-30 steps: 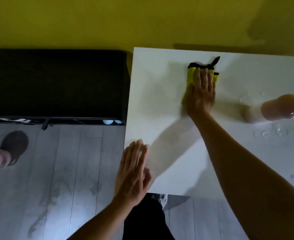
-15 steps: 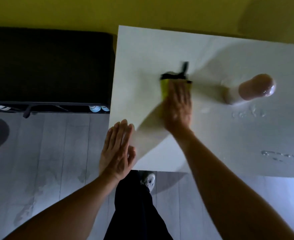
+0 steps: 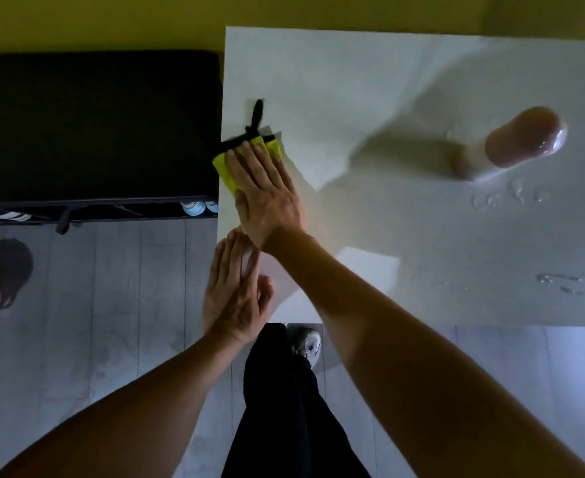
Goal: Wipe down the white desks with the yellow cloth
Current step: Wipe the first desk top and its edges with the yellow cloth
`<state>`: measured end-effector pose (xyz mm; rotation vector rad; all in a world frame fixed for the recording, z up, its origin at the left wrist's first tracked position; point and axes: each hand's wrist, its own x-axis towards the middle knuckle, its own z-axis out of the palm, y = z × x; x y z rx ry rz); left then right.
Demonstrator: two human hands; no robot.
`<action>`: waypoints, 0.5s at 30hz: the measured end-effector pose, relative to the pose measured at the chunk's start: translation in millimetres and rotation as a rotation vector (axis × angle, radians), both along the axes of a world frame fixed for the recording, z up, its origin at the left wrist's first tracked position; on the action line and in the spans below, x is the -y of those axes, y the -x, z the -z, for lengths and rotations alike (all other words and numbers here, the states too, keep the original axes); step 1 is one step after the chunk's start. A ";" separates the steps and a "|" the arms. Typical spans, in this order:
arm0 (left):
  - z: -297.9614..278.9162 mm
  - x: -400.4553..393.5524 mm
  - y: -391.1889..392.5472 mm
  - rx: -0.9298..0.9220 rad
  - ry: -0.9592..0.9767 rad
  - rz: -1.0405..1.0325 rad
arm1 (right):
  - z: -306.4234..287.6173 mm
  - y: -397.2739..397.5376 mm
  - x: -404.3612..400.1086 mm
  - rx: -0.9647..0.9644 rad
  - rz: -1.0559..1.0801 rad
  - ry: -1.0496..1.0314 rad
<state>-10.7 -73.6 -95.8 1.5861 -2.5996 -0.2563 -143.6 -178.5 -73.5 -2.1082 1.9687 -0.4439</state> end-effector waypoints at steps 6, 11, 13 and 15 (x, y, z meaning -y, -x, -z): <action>-2.4 2.3 -0.6 -0.079 -0.003 0.017 | 12.3 111.5 -60.6 0.030 0.324 0.046; -3.0 3.5 -0.3 -0.060 -0.015 0.021 | 3.4 169.0 -100.5 0.004 0.568 -0.017; -1.0 4.7 0.2 -0.058 -0.008 0.018 | 3.8 162.7 -95.5 -0.009 0.597 0.008; -0.8 6.6 0.5 -0.056 -0.006 0.015 | 4.9 160.9 -93.2 -0.010 0.598 0.013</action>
